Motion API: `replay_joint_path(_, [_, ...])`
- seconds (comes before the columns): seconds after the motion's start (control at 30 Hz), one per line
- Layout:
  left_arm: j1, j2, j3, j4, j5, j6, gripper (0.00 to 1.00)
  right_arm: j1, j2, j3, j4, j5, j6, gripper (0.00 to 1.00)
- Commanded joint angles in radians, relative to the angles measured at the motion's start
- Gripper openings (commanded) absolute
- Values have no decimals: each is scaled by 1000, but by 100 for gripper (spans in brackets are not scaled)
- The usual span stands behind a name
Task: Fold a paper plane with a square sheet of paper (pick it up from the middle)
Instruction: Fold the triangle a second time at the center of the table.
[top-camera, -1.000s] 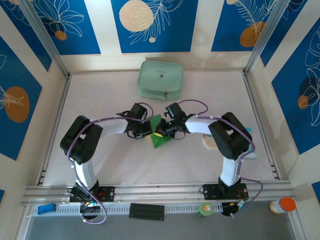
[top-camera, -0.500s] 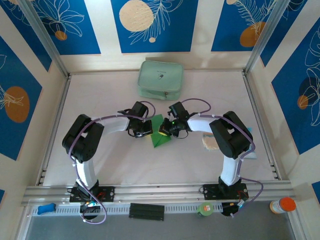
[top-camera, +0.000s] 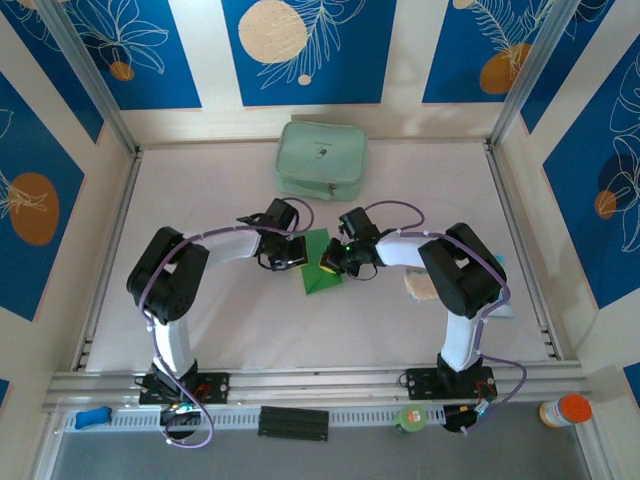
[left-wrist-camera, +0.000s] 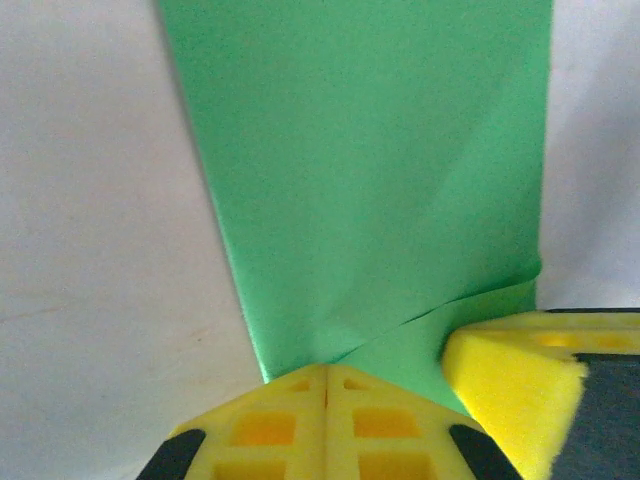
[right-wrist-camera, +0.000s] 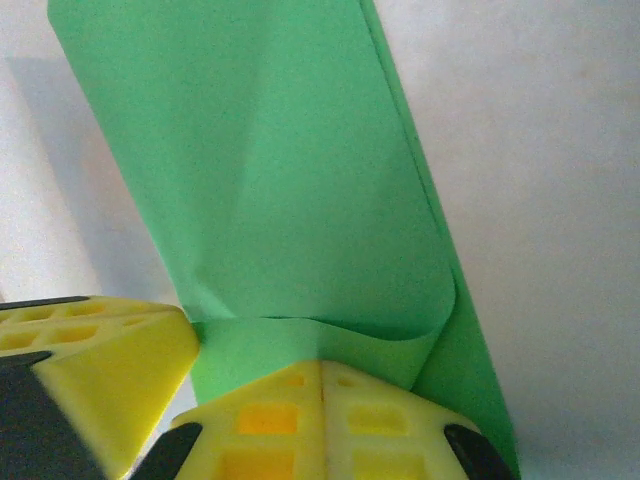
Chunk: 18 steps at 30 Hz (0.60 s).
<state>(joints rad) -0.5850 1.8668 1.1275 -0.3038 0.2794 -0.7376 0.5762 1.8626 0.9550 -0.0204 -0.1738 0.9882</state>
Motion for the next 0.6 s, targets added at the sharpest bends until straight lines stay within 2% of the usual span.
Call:
replay_joint_path(0.0, [-10,-54,19,-4,19,6,2,14,48,-31,-72,76,19,4])
replay_joint_path(0.13, [-24,-130,-41,22,30,-35,7,23,58,-21,-91,86,22,4])
replay_joint_path(0.3, [-61,-183,-124,62,62,-103,7,24,72,-11,-114,91,28,3])
replay_joint_path(0.57, [-111,-135,-147,81,83,-144,7,24,79,-8,-135,98,33,3])
